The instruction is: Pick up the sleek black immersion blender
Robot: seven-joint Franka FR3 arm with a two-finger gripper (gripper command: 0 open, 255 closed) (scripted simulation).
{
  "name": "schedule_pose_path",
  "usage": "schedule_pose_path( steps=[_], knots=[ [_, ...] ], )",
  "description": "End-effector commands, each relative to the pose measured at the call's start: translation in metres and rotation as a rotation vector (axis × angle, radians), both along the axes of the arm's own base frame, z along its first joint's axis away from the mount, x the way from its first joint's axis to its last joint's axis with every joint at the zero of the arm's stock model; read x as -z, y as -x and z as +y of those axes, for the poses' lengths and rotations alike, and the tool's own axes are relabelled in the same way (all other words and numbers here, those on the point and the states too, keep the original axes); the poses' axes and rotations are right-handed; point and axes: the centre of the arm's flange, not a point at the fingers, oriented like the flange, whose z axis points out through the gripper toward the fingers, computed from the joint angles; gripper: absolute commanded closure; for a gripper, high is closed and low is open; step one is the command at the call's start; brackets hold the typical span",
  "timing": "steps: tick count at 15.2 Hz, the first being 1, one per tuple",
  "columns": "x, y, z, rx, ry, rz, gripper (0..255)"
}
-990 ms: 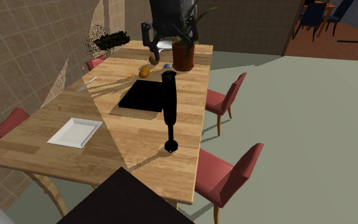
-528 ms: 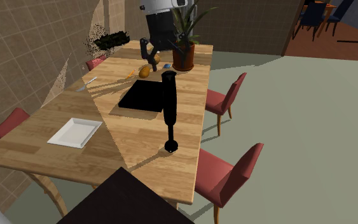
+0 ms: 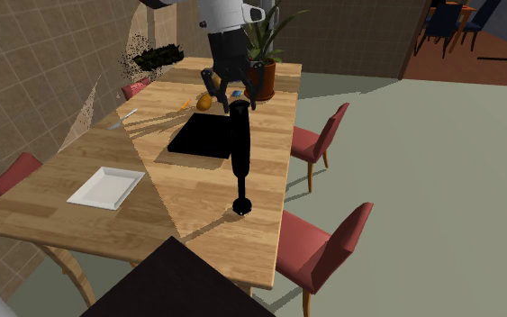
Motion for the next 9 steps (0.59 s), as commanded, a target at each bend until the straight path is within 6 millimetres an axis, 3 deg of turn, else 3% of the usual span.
schedule_pose_path(
  steps=[1,7,9],
  knots=[
    [0.001,0.000,0.000,0.000,0.001,0.001,255],
    [0.001,0.000,0.000,0.000,0.001,0.001,255],
    [-0.010,0.000,0.000,0.000,0.001,0.001,255]
  ],
)
